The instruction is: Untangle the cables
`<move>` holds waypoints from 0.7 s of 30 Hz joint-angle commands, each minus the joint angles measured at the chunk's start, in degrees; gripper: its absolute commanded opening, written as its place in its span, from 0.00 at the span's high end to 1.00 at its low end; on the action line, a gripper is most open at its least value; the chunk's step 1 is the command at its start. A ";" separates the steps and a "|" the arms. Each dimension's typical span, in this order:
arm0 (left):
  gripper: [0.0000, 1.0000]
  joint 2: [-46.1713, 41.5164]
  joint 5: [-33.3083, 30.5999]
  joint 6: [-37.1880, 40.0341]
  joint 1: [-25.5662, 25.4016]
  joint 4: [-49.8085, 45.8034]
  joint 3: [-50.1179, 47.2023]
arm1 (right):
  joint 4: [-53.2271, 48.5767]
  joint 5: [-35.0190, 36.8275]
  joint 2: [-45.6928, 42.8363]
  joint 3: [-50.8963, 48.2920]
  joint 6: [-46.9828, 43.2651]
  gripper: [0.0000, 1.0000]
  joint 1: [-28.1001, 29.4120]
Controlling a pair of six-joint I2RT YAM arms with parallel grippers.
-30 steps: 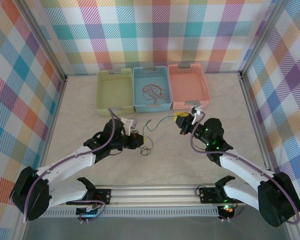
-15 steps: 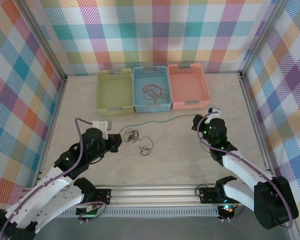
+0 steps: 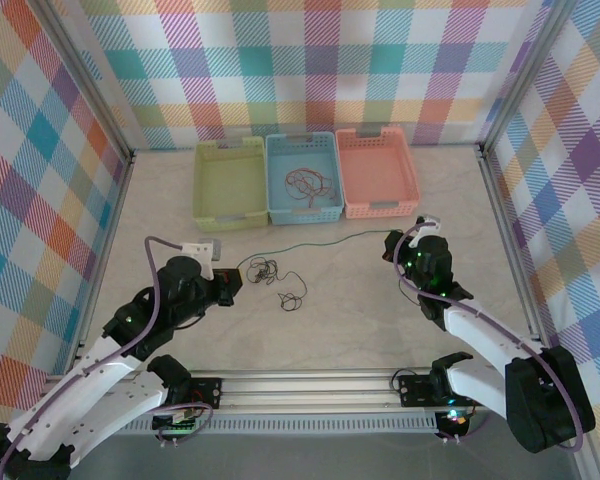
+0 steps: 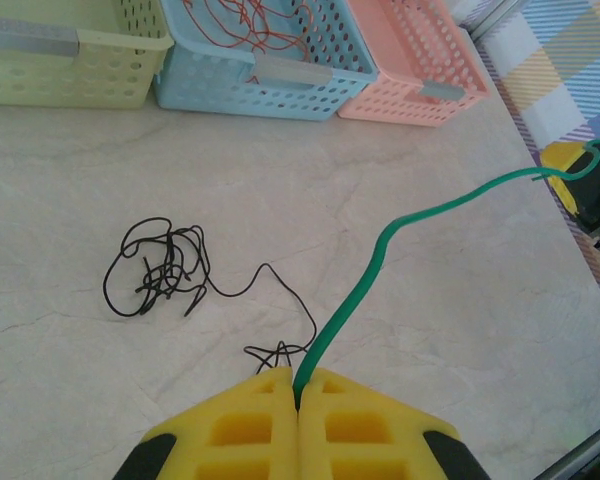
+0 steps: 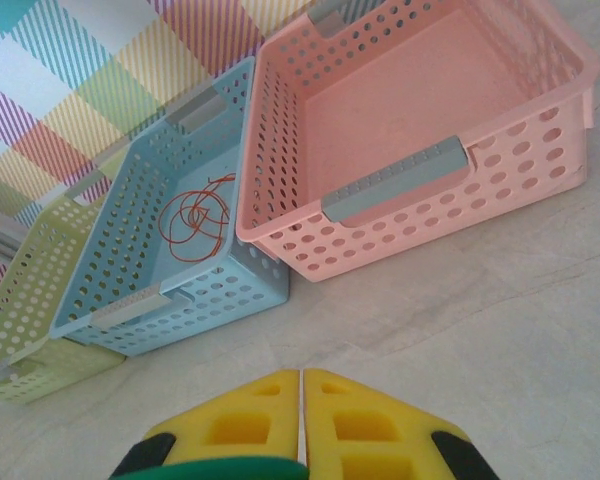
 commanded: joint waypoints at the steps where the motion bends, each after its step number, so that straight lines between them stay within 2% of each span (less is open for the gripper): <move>1: 1.00 1.65 0.02 -0.83 0.71 1.21 2.50 | 3.54 -1.49 1.21 0.27 0.46 1.00 -1.25; 3: 1.00 3.16 0.03 -0.98 0.71 2.21 3.63 | 3.86 -3.26 1.61 0.82 -0.26 1.00 -1.27; 4: 1.00 4.28 -0.30 -1.09 0.71 2.71 4.44 | 3.70 -3.96 1.70 1.18 -0.55 0.91 -1.31; 5: 1.00 5.67 -0.66 -1.27 0.71 3.34 5.37 | 3.45 -4.35 1.65 1.46 -0.79 0.68 -1.29; 7: 1.00 9.02 -2.24 -1.69 0.80 3.94 8.46 | 2.94 -3.66 1.31 1.60 -0.69 0.41 -1.29; 8: 1.00 11.25 -3.32 -1.97 0.94 4.01 10.68 | 2.33 -2.66 0.83 1.52 -0.54 0.31 -1.25; 10: 1.00 15.43 -7.29 -2.71 0.98 3.48 14.95 | 1.33 -0.73 0.09 1.13 -0.32 0.22 -1.30; 12: 1.00 19.70 -9.37 -3.13 1.37 4.82 18.81 | 0.60 0.88 -0.29 0.83 -0.12 0.21 -1.25; 17: 1.00 33.53 -7.29 -3.90 3.08 7.72 31.46 | 2.34 2.62 1.56 -0.45 -0.18 0.23 -1.31; 21: 1.00 44.29 -6.47 -3.83 4.63 7.29 42.77 | 7.45 1.78 3.81 -2.17 -0.43 0.33 -1.24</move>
